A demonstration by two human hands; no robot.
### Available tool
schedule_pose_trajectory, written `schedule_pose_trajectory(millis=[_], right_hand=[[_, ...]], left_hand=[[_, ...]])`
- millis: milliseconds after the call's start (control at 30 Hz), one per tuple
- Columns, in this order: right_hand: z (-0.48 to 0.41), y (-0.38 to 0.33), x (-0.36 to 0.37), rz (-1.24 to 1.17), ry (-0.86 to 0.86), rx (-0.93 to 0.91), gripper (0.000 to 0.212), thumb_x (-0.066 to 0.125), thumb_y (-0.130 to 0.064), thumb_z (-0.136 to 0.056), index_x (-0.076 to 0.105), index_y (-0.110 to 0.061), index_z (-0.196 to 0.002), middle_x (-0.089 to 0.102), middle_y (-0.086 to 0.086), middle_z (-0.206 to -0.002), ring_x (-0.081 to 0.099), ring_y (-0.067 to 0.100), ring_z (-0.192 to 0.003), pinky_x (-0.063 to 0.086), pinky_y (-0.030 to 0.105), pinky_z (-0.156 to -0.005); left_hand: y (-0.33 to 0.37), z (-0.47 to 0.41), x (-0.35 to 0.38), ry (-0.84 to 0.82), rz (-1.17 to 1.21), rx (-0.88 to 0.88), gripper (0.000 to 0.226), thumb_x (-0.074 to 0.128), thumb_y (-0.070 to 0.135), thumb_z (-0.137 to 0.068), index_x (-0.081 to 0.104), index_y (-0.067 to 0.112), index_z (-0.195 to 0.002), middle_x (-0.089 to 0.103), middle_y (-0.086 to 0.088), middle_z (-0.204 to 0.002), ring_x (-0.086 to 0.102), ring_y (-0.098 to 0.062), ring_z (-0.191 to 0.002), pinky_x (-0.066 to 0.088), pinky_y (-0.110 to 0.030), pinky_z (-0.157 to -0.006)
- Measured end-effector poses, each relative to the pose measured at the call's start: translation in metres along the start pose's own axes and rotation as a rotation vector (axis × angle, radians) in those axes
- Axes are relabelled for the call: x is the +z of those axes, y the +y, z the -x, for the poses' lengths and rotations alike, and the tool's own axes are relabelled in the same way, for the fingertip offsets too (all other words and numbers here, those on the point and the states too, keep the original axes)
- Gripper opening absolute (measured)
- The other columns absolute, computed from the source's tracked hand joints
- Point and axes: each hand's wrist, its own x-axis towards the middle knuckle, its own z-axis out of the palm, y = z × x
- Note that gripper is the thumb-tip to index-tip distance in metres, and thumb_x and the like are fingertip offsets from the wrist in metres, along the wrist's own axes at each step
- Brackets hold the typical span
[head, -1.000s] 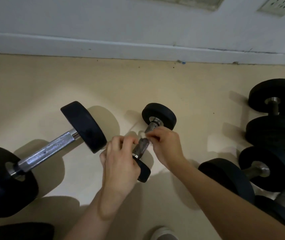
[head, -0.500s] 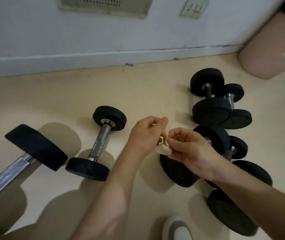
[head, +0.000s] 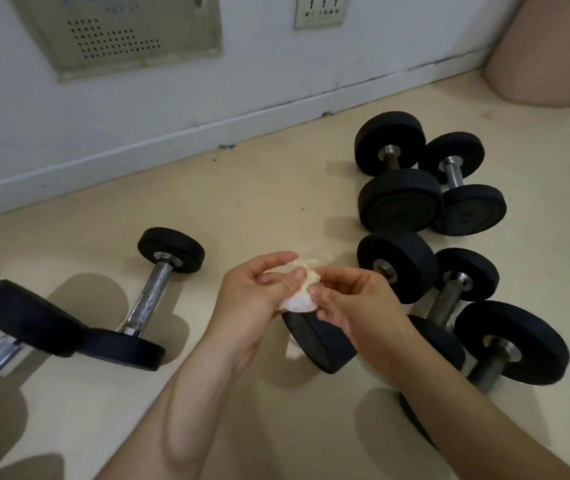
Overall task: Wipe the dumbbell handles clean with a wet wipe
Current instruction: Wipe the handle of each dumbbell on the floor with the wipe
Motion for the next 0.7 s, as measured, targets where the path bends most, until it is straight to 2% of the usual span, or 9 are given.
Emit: schedule_pose_trajectory(millis=[133, 233, 300, 367, 500, 600, 700], right_hand=[[0.006, -0.003, -0.023, -0.331, -0.033, 0.098, 0.012, 0.061, 0.002, -0.083, 0.062, -0.001, -0.095, 0.068, 0.014, -0.088, 0.063, 0.023, -0.079, 0.05, 0.029, -0.065], [0.012, 0.0, -0.033, -0.402, 0.001, 0.121, 0.007, 0.06, -0.006, -0.086, 0.059, -0.005, -0.094, 0.066, 0.014, -0.086, 0.063, 0.022, -0.079, 0.049, 0.031, -0.066], [0.015, 0.004, -0.038, -0.421, 0.032, 0.127, 0.002, 0.057, -0.006, -0.088, 0.057, -0.008, -0.089, 0.062, 0.011, -0.08, 0.06, 0.021, -0.078, 0.048, 0.033, -0.069], [0.016, 0.01, -0.046, -0.444, 0.019, 0.141, 0.008, 0.057, -0.004, -0.088, 0.056, -0.009, -0.082, 0.062, 0.008, -0.078, 0.058, 0.02, -0.078, 0.048, 0.033, -0.07], [0.014, 0.023, -0.065, -0.453, -0.16, 0.102, 0.016, 0.062, 0.002, -0.083, 0.052, -0.008, -0.089, 0.064, 0.014, -0.088, 0.06, 0.023, -0.078, 0.049, 0.028, -0.067], [0.008, 0.031, -0.07, -0.465, -0.063, 0.024, 0.019, 0.061, 0.011, -0.08, 0.053, -0.005, -0.085, 0.063, 0.015, -0.08, 0.063, 0.027, -0.073, 0.055, 0.032, -0.067], [0.003, 0.033, -0.073, -0.522, 0.055, -0.006, 0.02, 0.06, 0.014, -0.079, 0.052, -0.005, -0.083, 0.062, 0.014, -0.076, 0.065, 0.03, -0.074, 0.057, 0.035, -0.068]], left_hand=[[-0.004, 0.003, 0.026, -0.083, 0.119, -0.034, 0.033, 0.073, 0.014, -0.074, 0.064, 0.01, -0.106, 0.073, -0.011, -0.088, 0.069, -0.02, -0.079, 0.054, -0.026, -0.068], [-0.012, 0.006, 0.04, -0.114, -0.08, 0.066, 0.042, 0.08, 0.01, -0.072, 0.058, 0.012, -0.107, 0.066, -0.008, -0.085, 0.066, -0.02, -0.079, 0.052, -0.03, -0.072], [-0.017, 0.008, 0.048, -0.097, -0.303, 0.139, 0.028, 0.078, 0.001, -0.073, 0.061, 0.009, -0.093, 0.063, -0.004, -0.078, 0.063, -0.016, -0.073, 0.051, -0.024, -0.068], [-0.024, 0.01, 0.053, -0.06, -0.433, 0.162, 0.016, 0.073, -0.005, -0.076, 0.064, 0.006, -0.083, 0.063, -0.007, -0.073, 0.062, -0.014, -0.068, 0.05, -0.021, -0.063], [-0.036, 0.011, 0.055, 0.021, -0.38, 0.079, 0.012, 0.062, -0.007, -0.085, 0.066, 0.004, -0.087, 0.07, -0.016, -0.073, 0.067, -0.021, -0.065, 0.056, -0.033, -0.067], [-0.044, 0.01, 0.065, 0.051, -0.396, 0.059, 0.015, 0.058, -0.011, -0.086, 0.064, 0.003, -0.086, 0.07, -0.017, -0.072, 0.067, -0.025, -0.064, 0.056, -0.037, -0.068], [-0.047, 0.001, 0.073, 0.048, -0.477, 0.092, 0.018, 0.057, -0.012, -0.084, 0.062, 0.004, -0.081, 0.065, -0.015, -0.066, 0.061, -0.021, -0.059, 0.052, -0.029, -0.058]])
